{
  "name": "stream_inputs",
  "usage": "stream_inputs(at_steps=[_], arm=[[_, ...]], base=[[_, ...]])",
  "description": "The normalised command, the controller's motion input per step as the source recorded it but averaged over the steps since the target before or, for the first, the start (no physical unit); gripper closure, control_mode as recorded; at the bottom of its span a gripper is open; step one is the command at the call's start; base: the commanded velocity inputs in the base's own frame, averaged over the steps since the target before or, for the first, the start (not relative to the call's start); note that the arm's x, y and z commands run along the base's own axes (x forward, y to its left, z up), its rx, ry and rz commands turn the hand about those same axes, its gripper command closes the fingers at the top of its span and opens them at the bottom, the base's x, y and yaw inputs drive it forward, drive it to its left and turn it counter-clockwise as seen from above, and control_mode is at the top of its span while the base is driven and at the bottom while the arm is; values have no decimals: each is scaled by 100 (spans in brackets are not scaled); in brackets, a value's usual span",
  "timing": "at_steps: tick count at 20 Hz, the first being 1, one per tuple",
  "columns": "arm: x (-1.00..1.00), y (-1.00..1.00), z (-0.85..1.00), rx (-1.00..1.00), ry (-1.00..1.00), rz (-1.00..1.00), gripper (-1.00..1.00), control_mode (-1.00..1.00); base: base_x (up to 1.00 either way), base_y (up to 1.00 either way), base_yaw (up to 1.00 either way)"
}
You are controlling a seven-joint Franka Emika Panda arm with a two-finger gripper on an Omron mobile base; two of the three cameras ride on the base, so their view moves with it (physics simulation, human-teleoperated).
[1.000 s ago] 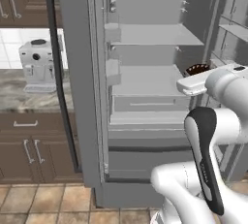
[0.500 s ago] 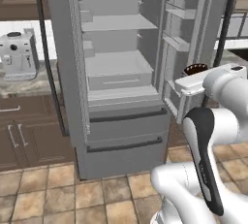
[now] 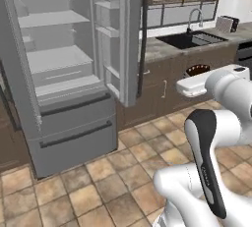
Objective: Take the cakes from the fridge and place them on the empty tray on the dining counter.
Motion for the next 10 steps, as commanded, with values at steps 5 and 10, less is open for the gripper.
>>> stream_inputs(at_steps=[5, 10], arm=[[0, 0, 0, 0, 0, 0, 100, 100], [0, 0, 0, 0, 0, 0, 100, 100]], base=[[-100, -11, -45], [-100, -16, -42]])
